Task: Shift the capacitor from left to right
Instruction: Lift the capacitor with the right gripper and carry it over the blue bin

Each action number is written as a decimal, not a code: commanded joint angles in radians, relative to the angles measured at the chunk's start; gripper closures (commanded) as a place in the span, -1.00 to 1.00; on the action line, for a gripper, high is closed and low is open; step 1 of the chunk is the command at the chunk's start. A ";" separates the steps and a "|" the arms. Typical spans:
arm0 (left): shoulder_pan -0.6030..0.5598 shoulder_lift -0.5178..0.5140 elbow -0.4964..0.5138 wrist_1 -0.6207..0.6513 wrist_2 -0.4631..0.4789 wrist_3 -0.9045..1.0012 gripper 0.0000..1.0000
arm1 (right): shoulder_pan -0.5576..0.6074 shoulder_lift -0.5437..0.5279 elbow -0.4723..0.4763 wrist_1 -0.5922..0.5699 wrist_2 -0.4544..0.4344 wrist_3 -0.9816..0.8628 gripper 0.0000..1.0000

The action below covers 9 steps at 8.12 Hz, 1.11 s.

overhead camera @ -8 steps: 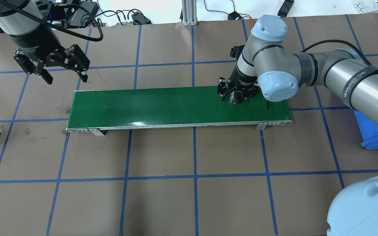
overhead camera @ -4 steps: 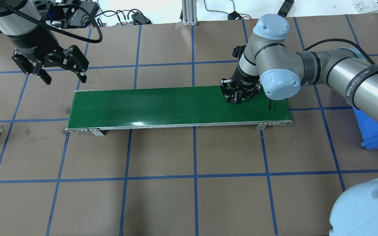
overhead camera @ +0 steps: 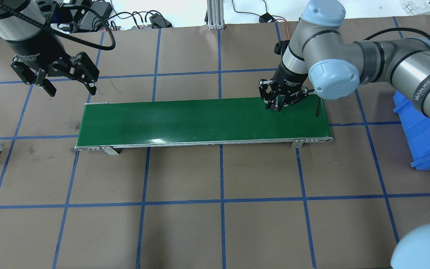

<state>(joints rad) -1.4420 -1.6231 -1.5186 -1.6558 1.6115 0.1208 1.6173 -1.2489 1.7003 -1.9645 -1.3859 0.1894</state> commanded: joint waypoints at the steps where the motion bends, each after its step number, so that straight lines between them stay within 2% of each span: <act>1: 0.000 -0.004 0.001 0.002 0.002 0.002 -1.00 | -0.088 -0.072 -0.046 0.062 -0.092 -0.025 1.00; 2: 0.002 -0.014 0.001 0.002 0.002 0.003 -1.00 | -0.138 -0.081 -0.086 0.108 -0.182 -0.136 1.00; 3: 0.002 -0.018 0.001 0.002 0.001 0.006 -1.00 | -0.205 -0.086 -0.128 0.125 -0.232 -0.239 0.97; 5: 0.002 -0.018 0.001 0.089 0.002 0.007 -1.00 | -0.350 -0.118 -0.146 0.225 -0.274 -0.422 1.00; 7: 0.002 -0.020 0.001 0.097 -0.001 0.007 -1.00 | -0.477 -0.124 -0.146 0.226 -0.375 -0.600 1.00; 9: 0.002 -0.020 0.001 0.097 -0.001 0.007 -1.00 | -0.609 -0.122 -0.143 0.226 -0.400 -0.761 1.00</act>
<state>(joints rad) -1.4404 -1.6425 -1.5171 -1.5618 1.6110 0.1273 1.1323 -1.3705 1.5548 -1.7411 -1.7532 -0.4171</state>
